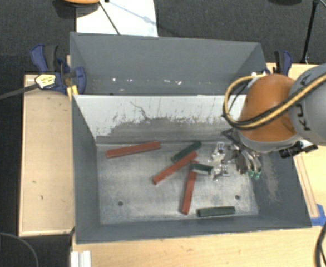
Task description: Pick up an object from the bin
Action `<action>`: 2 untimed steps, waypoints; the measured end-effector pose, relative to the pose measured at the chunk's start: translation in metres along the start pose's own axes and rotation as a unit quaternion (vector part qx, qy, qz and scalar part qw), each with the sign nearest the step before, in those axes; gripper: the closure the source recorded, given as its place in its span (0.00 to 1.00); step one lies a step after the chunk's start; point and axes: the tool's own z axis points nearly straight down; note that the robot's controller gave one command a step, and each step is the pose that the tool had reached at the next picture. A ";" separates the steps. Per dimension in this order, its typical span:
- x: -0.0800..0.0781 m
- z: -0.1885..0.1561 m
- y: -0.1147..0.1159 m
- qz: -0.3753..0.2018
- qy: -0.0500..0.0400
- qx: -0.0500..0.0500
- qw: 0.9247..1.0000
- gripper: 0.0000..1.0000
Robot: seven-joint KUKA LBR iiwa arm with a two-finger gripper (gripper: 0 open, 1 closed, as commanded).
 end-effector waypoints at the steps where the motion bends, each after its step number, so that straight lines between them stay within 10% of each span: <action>1: -0.031 -0.023 -0.043 0.017 -0.006 -0.001 1.000 1.00; 2: 0.009 -0.071 -0.014 -0.022 -0.003 0.000 1.000 1.00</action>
Offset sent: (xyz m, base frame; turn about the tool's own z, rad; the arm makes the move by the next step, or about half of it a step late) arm -0.0102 -0.0137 0.0706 -0.0424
